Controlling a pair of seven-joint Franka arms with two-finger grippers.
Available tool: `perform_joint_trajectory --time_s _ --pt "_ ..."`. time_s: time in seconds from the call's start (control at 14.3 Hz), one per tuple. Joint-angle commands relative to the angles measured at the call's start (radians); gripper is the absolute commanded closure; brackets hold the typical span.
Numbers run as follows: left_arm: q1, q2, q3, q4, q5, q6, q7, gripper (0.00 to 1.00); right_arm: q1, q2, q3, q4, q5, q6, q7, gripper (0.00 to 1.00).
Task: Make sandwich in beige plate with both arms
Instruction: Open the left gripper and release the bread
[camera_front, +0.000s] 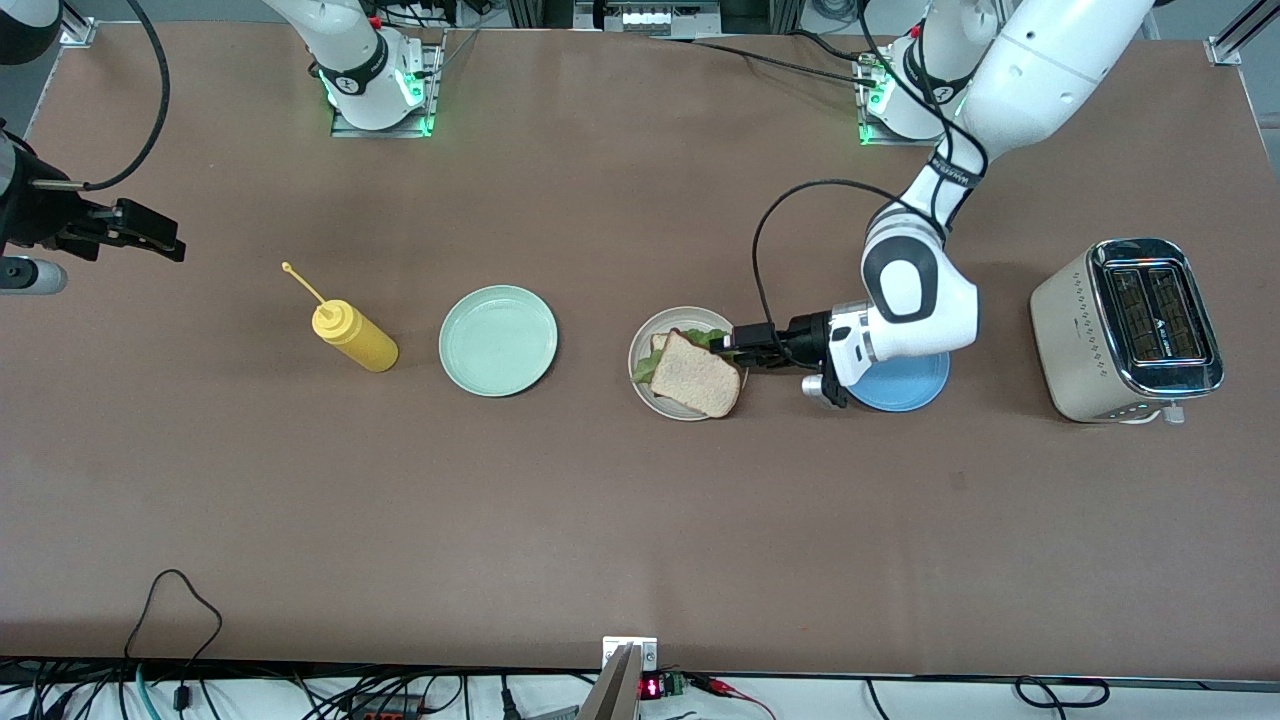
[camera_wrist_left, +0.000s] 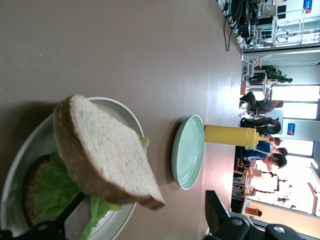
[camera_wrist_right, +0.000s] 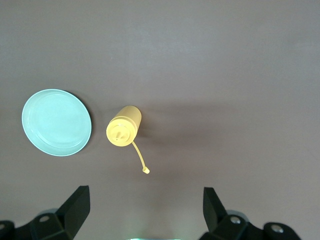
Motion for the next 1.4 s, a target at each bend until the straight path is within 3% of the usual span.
perform_joint_trajectory --time_s 0.0,0.35,0.49,0.77,0.98,1.12,1.33 --pt "-0.005 -0.141 0.003 -0.13 -0.028 0.005 0.021 0.0 0.007 -0.006 -0.002 -0.003 0.001 -0.001 0.003 0.0" --pt "-0.001 -0.281 0.005 -0.245 -0.02 -0.005 0.021 0.0 0.01 -0.008 -0.001 -0.004 0.001 -0.004 0.003 0.0" --pt "0.029 -0.335 0.009 -0.27 0.05 -0.005 0.021 0.0 0.01 -0.008 -0.001 -0.004 0.001 -0.004 0.003 0.0" --pt "0.147 -0.355 0.015 -0.259 0.294 -0.028 0.02 0.0 0.016 -0.009 -0.001 -0.004 0.001 -0.007 0.009 0.0" --pt "0.164 -0.363 0.11 -0.224 0.481 -0.079 -0.003 0.0 0.036 -0.011 -0.002 -0.003 0.0 -0.004 0.009 0.0" --pt "0.163 -0.366 0.187 -0.151 0.662 -0.187 -0.106 0.0 0.035 -0.011 -0.002 -0.003 0.0 -0.004 0.009 0.0" --pt "0.164 -0.367 0.233 -0.02 0.982 -0.327 -0.297 0.0 0.032 -0.009 -0.002 -0.004 -0.002 -0.001 0.009 0.0"
